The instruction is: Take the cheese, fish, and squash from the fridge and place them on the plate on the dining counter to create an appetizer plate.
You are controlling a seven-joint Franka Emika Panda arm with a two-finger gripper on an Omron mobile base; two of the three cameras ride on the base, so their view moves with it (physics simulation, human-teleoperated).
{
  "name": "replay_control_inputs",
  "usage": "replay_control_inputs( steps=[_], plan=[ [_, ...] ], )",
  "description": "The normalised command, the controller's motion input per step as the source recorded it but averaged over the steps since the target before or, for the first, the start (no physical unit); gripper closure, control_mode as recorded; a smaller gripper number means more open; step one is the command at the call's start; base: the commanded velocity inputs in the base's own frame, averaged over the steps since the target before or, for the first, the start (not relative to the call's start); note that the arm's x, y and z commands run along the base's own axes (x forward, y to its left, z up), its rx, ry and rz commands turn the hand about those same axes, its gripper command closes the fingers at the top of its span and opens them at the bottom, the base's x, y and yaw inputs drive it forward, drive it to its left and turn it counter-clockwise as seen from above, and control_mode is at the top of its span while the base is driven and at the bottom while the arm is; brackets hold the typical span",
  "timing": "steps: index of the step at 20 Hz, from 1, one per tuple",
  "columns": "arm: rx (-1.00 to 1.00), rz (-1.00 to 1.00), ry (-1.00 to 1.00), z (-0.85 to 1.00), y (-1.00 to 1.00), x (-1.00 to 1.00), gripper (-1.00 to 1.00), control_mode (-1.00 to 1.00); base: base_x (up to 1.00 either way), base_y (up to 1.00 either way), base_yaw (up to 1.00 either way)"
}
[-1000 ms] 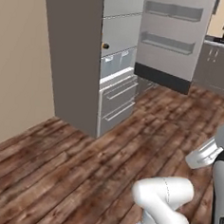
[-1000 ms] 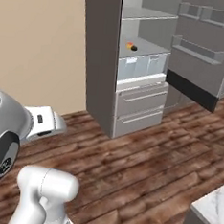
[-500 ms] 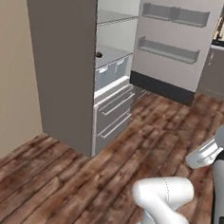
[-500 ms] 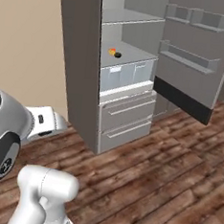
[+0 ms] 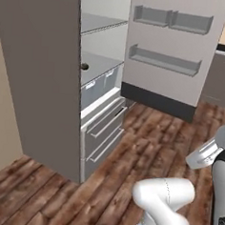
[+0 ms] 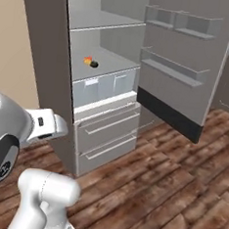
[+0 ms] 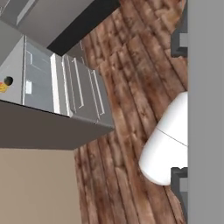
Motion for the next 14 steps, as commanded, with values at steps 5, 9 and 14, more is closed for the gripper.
replay_control_inputs(
  steps=[5, 9, 14],
  plan=[
    [0.00, 0.00, 0.00, 0.00, 0.00, 0.00, -1.00, 1.00, 1.00, -0.40, -0.05],
    [0.00, 0.00, 0.00, 0.00, 0.00, 0.00, -1.00, 1.00, 1.00, -0.26, 0.12],
    [0.00, 0.00, 0.00, 0.00, 0.00, 0.00, -1.00, 1.00, 0.99, -0.02, 0.33]
  ],
)
